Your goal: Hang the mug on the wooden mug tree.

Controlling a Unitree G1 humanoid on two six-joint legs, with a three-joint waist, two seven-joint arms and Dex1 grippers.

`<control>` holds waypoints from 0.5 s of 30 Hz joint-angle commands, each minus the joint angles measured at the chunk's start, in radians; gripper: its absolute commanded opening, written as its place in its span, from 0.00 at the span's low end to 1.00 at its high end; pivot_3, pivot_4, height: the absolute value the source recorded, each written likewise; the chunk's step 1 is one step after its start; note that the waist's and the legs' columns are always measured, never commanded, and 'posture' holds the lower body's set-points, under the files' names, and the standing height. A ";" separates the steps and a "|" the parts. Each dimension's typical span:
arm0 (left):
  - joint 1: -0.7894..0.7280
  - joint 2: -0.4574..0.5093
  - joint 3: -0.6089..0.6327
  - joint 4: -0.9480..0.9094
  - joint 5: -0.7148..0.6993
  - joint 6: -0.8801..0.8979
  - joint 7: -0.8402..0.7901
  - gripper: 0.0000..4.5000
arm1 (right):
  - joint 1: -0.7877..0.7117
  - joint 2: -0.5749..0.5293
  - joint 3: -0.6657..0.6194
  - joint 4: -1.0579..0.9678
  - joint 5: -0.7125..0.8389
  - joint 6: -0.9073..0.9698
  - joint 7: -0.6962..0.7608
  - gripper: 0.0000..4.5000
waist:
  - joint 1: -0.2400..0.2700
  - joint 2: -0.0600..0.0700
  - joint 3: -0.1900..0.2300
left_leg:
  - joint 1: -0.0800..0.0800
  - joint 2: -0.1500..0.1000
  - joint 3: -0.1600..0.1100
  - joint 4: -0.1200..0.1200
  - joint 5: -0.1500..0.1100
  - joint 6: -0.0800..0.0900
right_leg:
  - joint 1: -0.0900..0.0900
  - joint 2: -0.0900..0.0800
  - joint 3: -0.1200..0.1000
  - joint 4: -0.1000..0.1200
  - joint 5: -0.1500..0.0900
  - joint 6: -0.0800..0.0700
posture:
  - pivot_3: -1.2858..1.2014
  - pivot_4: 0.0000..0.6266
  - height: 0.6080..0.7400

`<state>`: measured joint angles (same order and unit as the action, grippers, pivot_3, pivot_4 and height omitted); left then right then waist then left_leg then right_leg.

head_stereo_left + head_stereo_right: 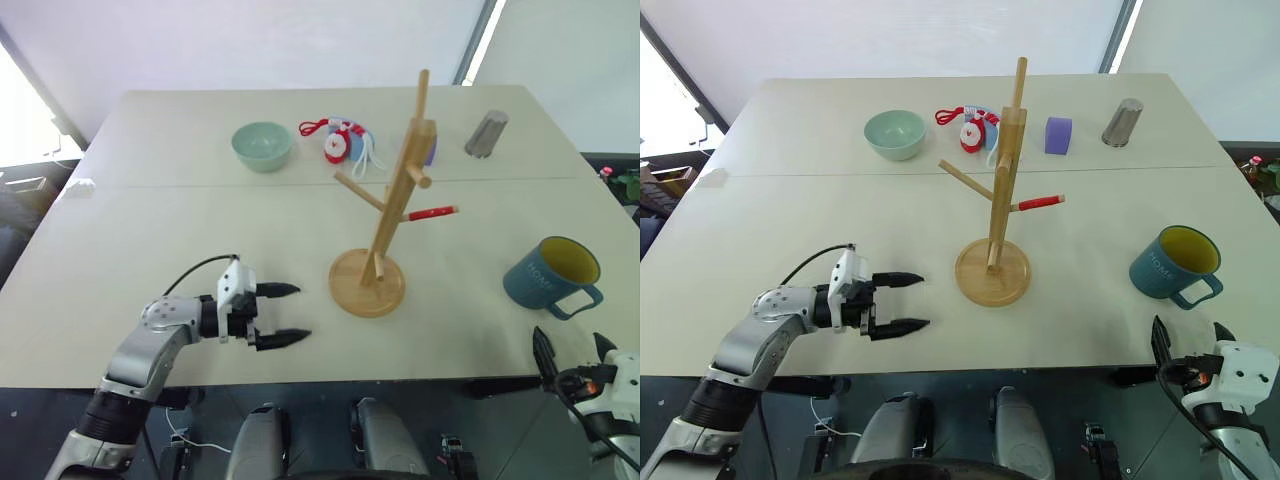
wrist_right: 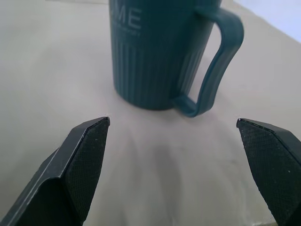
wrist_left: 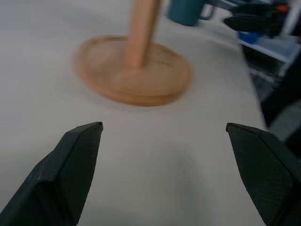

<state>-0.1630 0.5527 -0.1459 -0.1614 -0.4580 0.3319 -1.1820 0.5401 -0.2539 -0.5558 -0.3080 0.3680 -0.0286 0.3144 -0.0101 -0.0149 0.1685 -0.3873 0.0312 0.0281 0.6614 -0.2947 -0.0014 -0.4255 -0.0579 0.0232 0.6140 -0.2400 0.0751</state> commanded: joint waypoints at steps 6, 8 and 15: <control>-0.054 -0.022 -0.042 -0.154 -0.077 0.085 -0.001 1.00 | -0.066 -0.003 -0.044 0.005 -0.042 0.003 -0.121 0.99 | -0.003 0.000 0.000 | 0.000 -0.001 0.000 0.000 0.000 0.000 | 0.000 0.001 -0.001 0.000 0.000 0.000 | 0.52 0.24 1.00; -0.055 -0.028 -0.046 -0.168 -0.082 0.094 0.005 1.00 | -0.088 -0.007 -0.045 0.019 -0.046 0.006 -0.138 0.99 | -0.002 0.000 0.000 | 0.000 -0.001 0.000 0.000 0.000 0.000 | 0.000 0.003 -0.001 0.000 0.000 0.000 | 0.52 0.24 1.00; -0.044 -0.034 -0.050 -0.169 -0.066 0.080 0.023 1.00 | -0.146 -0.019 -0.039 0.057 -0.092 0.021 -0.199 0.99 | -0.002 0.001 0.000 | 0.000 0.000 0.000 0.002 0.000 0.001 | 0.000 0.010 0.001 0.001 0.000 0.000 | 0.52 0.24 1.00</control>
<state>-0.2082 0.5231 -0.1903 -0.2991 -0.5224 0.4254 -1.1663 0.3985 -0.2569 -0.5665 -0.2461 0.2878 -0.0057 0.1350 -0.0124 -0.0143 0.1681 -0.3869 0.0313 0.0277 0.6635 -0.2944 -0.0009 -0.4255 -0.0473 0.0243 0.6164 -0.2400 0.0755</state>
